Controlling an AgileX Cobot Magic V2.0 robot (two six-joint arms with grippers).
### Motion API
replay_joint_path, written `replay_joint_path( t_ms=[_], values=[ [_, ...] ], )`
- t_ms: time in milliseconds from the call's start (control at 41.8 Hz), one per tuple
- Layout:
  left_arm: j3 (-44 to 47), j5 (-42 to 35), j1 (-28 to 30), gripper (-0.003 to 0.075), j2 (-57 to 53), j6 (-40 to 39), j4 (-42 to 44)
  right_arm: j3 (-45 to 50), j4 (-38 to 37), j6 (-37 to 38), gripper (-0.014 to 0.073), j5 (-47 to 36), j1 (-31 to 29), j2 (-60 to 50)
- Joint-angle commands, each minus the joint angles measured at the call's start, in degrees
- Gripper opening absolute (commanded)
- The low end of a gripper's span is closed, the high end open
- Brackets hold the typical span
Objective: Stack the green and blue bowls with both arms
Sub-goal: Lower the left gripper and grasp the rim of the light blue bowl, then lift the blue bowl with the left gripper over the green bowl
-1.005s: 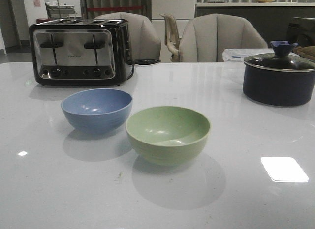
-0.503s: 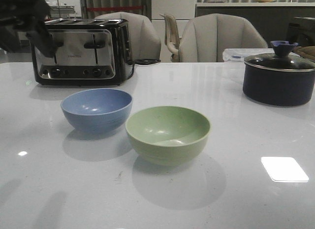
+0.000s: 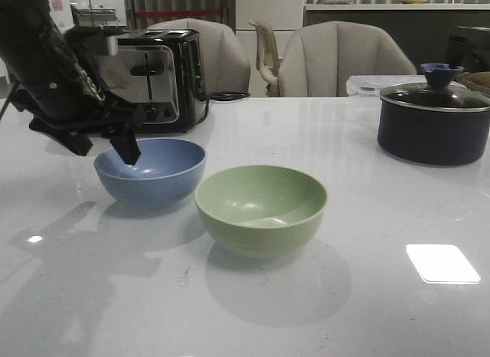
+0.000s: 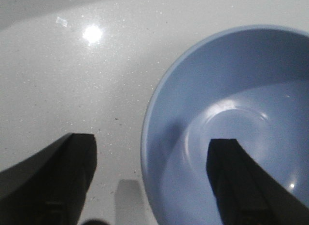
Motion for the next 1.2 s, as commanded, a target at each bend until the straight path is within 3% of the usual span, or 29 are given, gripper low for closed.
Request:
replay_joint_path(
  t_ms=[0,72,263,431,694,838,1173],
  values=[
    [-2.08,-4.34,-0.5,0.0526,-1.32,0.2,-0.31,-1.41,0.09,-0.66,0.0379,-3.33,-0.11,-0.13],
    [-2.08,-4.37,-0.5,0.0478,-0.83,0.2,-0.31,-1.41,0.09,-0.66,0.0379,-3.33,-0.11,-0.13],
    [-2.08,-4.37,-0.5,0.0239,-0.72,0.2,-0.31,-1.41,0.09,-0.66,0.0379,-3.33,-0.11,-0.13],
    [-2.87,-2.99,-0.37,0.0096,-0.72,0.2,0.62,-1.41,0.09,-0.66,0.0379,-3.33,-0.11,-0.13],
    [-10.72,10.47,1.44,0.0102,-3.89,0.2,3.06,-1.41,0.09,-0.66,0.0379,-3.33,-0.11,-0.13],
    [-13.14,13.31,1.11,0.0102,-8.24,0.2,2.28,-1.41,0.09,-0.66,0.0379,-3.33,-0.11,-0.13],
    [-13.14,19.52,-8.0,0.0101,-17.07,0.47,-0.21,-1.41,0.09,-0.66,0.0379,-3.33,-0.11,-0.13]
  ],
)
